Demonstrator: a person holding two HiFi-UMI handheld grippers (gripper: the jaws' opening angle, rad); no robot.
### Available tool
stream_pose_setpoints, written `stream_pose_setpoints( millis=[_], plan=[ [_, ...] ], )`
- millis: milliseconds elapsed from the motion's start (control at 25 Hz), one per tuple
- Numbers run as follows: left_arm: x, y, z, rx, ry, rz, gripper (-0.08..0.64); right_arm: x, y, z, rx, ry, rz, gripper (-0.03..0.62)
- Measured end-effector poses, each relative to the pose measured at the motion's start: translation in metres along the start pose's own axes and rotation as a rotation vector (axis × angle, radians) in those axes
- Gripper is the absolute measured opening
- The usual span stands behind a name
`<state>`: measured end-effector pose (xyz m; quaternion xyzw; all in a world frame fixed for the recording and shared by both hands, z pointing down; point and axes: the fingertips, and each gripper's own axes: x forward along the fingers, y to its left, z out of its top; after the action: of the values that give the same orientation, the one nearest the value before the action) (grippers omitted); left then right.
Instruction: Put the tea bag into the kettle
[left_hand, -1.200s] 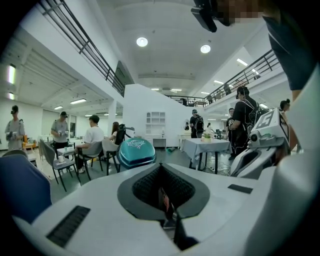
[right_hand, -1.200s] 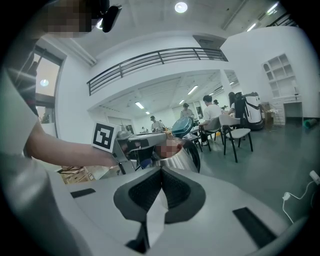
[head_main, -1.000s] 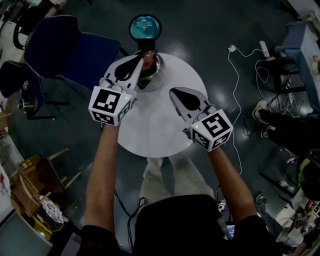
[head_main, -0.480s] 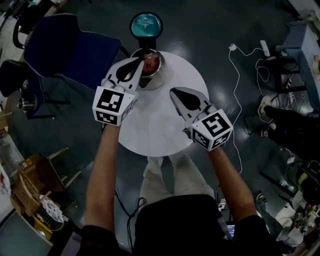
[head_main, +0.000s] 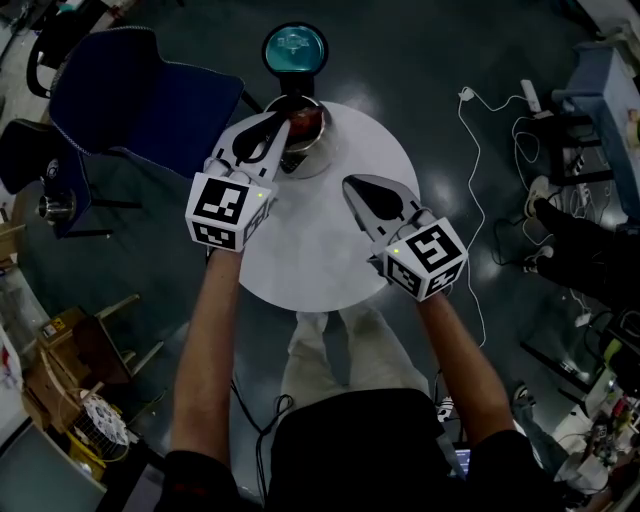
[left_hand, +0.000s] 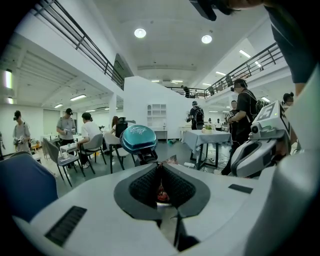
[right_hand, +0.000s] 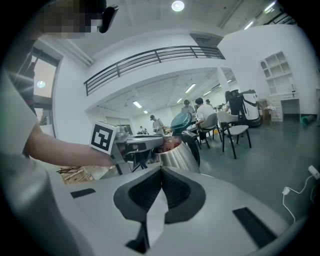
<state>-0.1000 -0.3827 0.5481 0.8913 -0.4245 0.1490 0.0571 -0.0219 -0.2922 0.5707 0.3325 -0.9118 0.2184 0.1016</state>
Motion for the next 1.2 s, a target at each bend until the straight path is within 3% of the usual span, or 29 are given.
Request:
stream_pose_setpoints(
  millis=[600,1200],
  plan=[
    [-0.020,-0.008,0.016,-0.008,-0.027,-0.010,0.043,-0.012,0.012,0.018,-0.024,-0.021,-0.021,0.017],
    [-0.088,-0.030,0.059,-0.011,-0.041,-0.022,0.039,-0.046,0.054,0.084,-0.071,-0.132,-0.068,0.017]
  ],
)
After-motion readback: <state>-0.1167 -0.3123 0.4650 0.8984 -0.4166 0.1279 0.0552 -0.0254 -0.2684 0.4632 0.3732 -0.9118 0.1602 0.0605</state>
